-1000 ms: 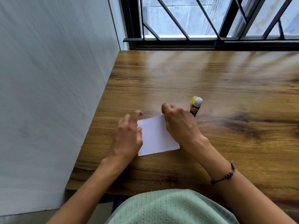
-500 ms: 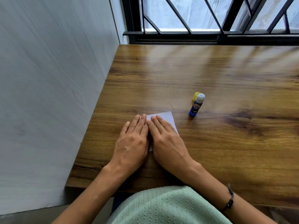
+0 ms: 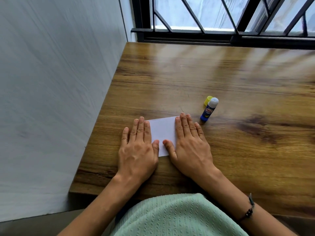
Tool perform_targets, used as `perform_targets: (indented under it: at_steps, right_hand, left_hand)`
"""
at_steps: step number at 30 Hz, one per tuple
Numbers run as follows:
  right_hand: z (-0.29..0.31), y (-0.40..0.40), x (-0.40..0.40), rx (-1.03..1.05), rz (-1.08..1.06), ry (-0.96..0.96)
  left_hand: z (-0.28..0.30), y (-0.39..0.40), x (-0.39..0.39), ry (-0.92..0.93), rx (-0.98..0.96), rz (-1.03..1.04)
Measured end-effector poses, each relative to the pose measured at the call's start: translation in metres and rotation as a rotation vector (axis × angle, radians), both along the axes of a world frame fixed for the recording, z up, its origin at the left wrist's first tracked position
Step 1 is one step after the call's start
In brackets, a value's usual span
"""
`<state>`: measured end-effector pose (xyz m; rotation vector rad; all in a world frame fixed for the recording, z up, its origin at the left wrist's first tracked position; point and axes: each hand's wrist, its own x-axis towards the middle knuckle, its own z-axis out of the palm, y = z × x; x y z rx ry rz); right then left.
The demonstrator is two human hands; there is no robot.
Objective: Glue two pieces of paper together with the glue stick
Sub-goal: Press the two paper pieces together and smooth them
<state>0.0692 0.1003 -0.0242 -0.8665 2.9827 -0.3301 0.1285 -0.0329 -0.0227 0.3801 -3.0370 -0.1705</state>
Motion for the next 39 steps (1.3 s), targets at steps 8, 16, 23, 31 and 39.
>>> perform_targets:
  at_steps: [8, 16, 23, 31, 39]
  right_hand:
    - [0.005, -0.020, 0.004, -0.084, 0.245, 0.008]
    - [-0.004, 0.001, -0.004, 0.019, 0.098, 0.025]
    - [0.009, 0.002, 0.001, -0.105, 0.078, 0.113]
    - [0.006, -0.010, 0.000, -0.039, 0.260, 0.079]
    - [0.017, 0.014, -0.006, -0.068, 0.133, 0.126]
  left_hand:
    - [0.005, 0.000, -0.005, 0.077, 0.064, -0.278]
    - [-0.002, -0.002, 0.000, 0.060, 0.025, -0.108]
    - [0.007, 0.001, -0.006, 0.090, -0.038, -0.031]
    - [-0.003, -0.004, -0.013, 0.043, 0.059, -0.256]
    - [0.002, -0.018, -0.015, 0.170, 0.161, -0.132]
